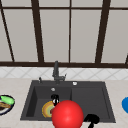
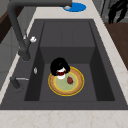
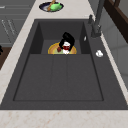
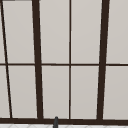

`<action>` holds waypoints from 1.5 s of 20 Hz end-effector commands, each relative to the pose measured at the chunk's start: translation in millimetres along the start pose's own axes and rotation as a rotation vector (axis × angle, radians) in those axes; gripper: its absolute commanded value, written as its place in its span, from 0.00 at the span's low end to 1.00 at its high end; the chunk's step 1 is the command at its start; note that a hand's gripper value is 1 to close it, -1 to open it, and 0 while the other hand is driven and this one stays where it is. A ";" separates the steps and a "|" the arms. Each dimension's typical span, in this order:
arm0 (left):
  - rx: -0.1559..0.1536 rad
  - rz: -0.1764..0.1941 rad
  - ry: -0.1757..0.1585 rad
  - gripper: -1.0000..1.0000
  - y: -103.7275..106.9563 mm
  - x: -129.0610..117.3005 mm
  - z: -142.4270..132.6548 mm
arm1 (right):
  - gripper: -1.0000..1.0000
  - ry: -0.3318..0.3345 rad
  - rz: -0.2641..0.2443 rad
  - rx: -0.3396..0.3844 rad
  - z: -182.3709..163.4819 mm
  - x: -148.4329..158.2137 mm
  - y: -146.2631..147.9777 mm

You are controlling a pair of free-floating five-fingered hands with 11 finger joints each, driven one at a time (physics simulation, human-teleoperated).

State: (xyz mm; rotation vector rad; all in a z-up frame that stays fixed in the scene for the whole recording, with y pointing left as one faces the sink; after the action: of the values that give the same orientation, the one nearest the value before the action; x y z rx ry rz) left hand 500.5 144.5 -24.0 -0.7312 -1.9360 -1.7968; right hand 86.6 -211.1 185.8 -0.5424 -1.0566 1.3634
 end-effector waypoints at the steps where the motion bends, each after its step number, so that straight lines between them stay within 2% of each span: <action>1: -0.024 -0.056 -0.013 1.00 20.8 16.9 7.1 | 0.50 0.000 0.000 0.000 0.0 0.0 0.0; 4: -0.025 -0.045 -0.002 1.00 34.5 33.5 16.9 | 0.50 0.000 0.000 0.000 0.0 0.0 0.0; 9: -0.005 -0.014 0.009 1.00 61.1 67.3 33.3 | 0.50 0.000 0.000 0.000 0.0 0.0 0.0; 11: -0.007 -0.006 0.013 1.00 70.2 82.1 38.7 | 0.50 0.000 0.000 0.000 0.0 0.0 0.0; 21: 0.007 0.047 0.012 1.00 111.1 141.8 89.8 | 0.50 0.000 0.000 0.000 0.0 0.0 0.0; 30: 0.011 0.036 0.023 1.00 137.9 203.3 130.0 | 0.50 0.000 0.000 0.000 0.0 0.0 0.0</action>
State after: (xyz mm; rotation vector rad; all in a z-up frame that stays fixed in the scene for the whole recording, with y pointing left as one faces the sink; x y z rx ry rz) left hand 444.8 286.9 178.9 -0.7266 -1.9228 -1.7918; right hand 86.6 -211.1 185.8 -0.5424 -1.0566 1.3634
